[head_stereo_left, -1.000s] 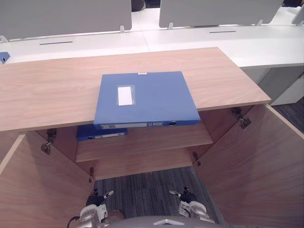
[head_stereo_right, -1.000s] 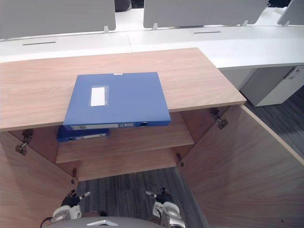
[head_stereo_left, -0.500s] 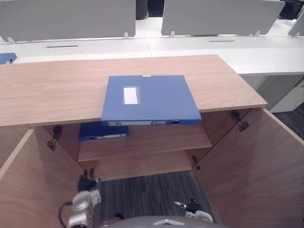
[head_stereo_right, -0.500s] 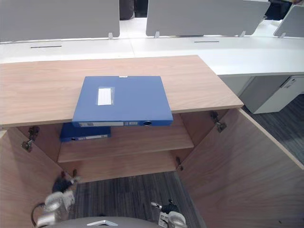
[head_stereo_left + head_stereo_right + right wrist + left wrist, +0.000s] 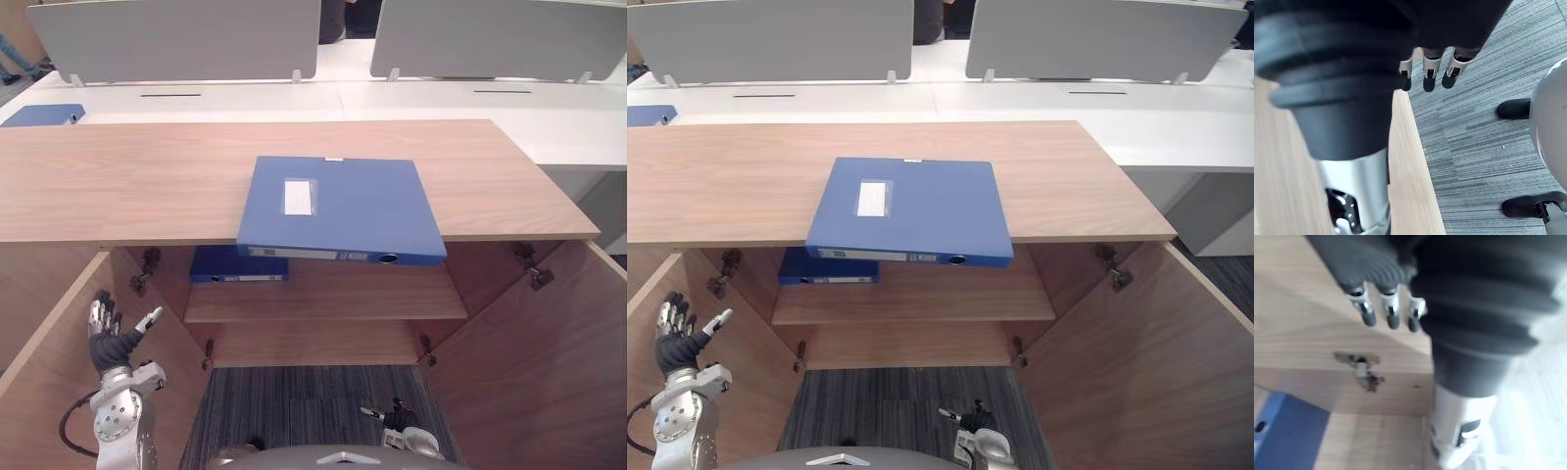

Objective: Walk over to the cabinet, pick up the folder, carry it to the office cabinet, place the folder inside the office cabinet, then close the office cabinet door

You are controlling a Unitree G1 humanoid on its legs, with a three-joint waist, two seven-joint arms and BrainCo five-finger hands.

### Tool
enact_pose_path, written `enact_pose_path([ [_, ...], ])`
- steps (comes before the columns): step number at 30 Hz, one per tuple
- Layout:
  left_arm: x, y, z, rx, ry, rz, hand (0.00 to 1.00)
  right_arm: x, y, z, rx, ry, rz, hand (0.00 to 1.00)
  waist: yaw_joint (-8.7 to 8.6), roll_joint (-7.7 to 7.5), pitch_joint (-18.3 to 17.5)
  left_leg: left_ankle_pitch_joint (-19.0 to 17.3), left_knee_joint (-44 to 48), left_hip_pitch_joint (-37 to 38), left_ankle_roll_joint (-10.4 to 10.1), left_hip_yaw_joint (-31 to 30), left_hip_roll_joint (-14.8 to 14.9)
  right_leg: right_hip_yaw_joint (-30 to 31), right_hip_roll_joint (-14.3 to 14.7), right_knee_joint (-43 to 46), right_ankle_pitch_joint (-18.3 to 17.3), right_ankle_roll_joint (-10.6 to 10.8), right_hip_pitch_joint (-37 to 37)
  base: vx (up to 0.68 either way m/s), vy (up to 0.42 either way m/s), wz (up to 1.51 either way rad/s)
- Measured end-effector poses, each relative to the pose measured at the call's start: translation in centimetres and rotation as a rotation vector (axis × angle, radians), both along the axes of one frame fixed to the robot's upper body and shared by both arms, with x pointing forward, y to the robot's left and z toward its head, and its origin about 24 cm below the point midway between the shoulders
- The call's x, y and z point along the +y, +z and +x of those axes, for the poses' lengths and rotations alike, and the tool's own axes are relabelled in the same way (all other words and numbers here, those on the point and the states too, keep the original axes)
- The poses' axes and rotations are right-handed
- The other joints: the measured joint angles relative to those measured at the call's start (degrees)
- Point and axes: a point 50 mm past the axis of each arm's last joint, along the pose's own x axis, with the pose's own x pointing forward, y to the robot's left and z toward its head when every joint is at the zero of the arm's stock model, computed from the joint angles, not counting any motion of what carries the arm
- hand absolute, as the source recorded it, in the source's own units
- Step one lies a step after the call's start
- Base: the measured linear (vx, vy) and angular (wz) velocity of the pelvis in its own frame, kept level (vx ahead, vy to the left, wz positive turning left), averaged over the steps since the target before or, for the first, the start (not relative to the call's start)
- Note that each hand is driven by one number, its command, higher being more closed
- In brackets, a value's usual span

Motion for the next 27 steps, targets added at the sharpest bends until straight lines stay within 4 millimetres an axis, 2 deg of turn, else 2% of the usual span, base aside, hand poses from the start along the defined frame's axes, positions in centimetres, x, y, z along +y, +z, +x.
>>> enact_pose_path([
  [2,-0.1,1.6,-0.4,-0.089,-0.008,-0.003,0.00,0.1,0.1,0.0,-0.013,-0.005,0.003,0.00,0.08,0.13,0.0,-0.1,0.0,-0.1,0.0,-0.3,0.0,-0.4,-0.1,0.3,-0.2,0.1,0.3,-0.01,-0.014,0.08],
  [7,-0.5,3.6,-0.9,-0.198,-0.025,-0.012,0.00,0.2,0.7,0.9,-0.063,-0.007,0.000,0.00,0.05,-0.06,0.0,-0.4,0.0,-0.8,0.3,-1.4,-0.2,-1.2,-0.5,1.5,-1.0,0.1,0.2,-0.05,-0.007,0.12],
  [10,0.0,4.5,-1.6,-0.232,0.006,0.017,0.00,0.8,1.0,1.4,-0.089,-0.012,0.013,0.00,0.16,-0.18,0.0,-0.3,0.0,-0.8,0.3,-1.5,-0.1,-1.2,-0.6,2.4,-1.6,0.0,-0.5,-0.02,-0.002,0.03],
  [15,0.6,4.8,-1.9,-0.225,0.050,0.055,0.00,1.3,1.0,1.4,-0.093,-0.012,0.028,0.00,0.05,-0.20,-0.1,-0.3,0.0,-0.9,0.3,-1.5,0.0,-1.3,-0.5,2.4,-1.6,0.1,-0.5,0.00,0.000,0.00],
  [16,0.0,5.4,-0.8,-0.240,0.024,0.071,0.00,1.4,1.1,1.5,-0.101,-0.008,0.026,0.00,0.07,-0.32,-0.2,-0.3,0.2,-0.5,0.3,-1.3,0.1,-1.2,-0.5,2.3,-1.6,0.1,-0.6,0.03,0.005,0.08],
  [18,-1.8,8.4,2.8,-0.332,-0.137,0.172,0.00,1.6,1.1,1.2,-0.103,0.027,0.034,0.00,-0.16,-0.11,-0.2,-1.2,2.0,-1.2,-0.5,-1.4,0.3,-0.7,-0.3,2.4,-1.6,0.0,-0.6,0.01,0.007,-0.04],
  [19,-3.4,9.9,4.6,-0.357,-0.293,0.265,0.00,2.1,1.2,1.6,-0.111,0.078,0.054,0.00,-0.76,-0.88,-0.9,-1.5,2.4,-1.6,-0.6,-1.0,0.4,0.3,-0.2,2.5,-1.8,0.2,-0.6,-0.03,-0.004,-0.26],
  [20,-4.8,10.4,5.2,-0.364,-0.402,0.329,0.00,2.3,1.2,1.7,-0.115,0.088,0.058,0.00,-1.81,-0.37,-1.3,-1.6,2.7,-1.9,-0.6,-0.6,0.4,0.9,-0.2,2.9,-2.0,0.3,-0.9,-0.01,0.000,-0.39],
  [21,-6.3,10.6,5.1,-0.369,-0.477,0.377,0.00,2.2,1.1,1.6,-0.108,0.084,0.055,0.00,-3.38,-0.53,-1.5,-1.7,3.0,-1.7,-0.3,0.2,0.4,1.9,-0.2,2.9,-1.8,0.3,-1.3,0.00,0.010,-0.37],
  [22,-6.9,11.0,4.7,-0.389,-0.470,0.406,0.00,2.0,0.9,1.4,-0.089,0.087,0.047,0.00,-4.34,-0.67,-1.5,-2.0,3.7,-1.8,-0.1,0.6,0.4,2.6,-0.1,2.6,-1.6,0.2,-1.6,0.05,0.031,-0.36],
  [23,-7.1,11.0,4.3,-0.405,-0.449,0.408,0.00,1.8,0.7,0.9,-0.066,0.090,0.038,0.00,-4.65,-0.61,-1.5,-2.2,4.2,-1.9,-0.1,0.5,0.4,2.9,-0.1,2.1,-1.2,0.1,-1.5,0.06,0.026,-0.25],
  [26,-6.6,10.5,4.2,-0.387,-0.377,0.411,0.00,0.4,-0.3,-1.1,0.031,0.092,0.007,0.00,-3.87,-0.34,-1.4,-3.4,5.5,-1.7,-0.5,0.1,1.1,4.3,0.6,1.7,-0.7,-0.1,-0.9,0.02,0.002,-0.02],
  [27,-6.7,10.5,4.2,-0.387,-0.374,0.408,0.00,0.3,-0.4,-1.2,0.036,0.095,0.005,0.00,-3.53,-0.26,-1.5,-3.5,5.5,-1.5,-0.6,0.2,1.2,4.6,0.8,1.7,-0.7,-0.2,-0.8,0.00,0.000,0.00],
])
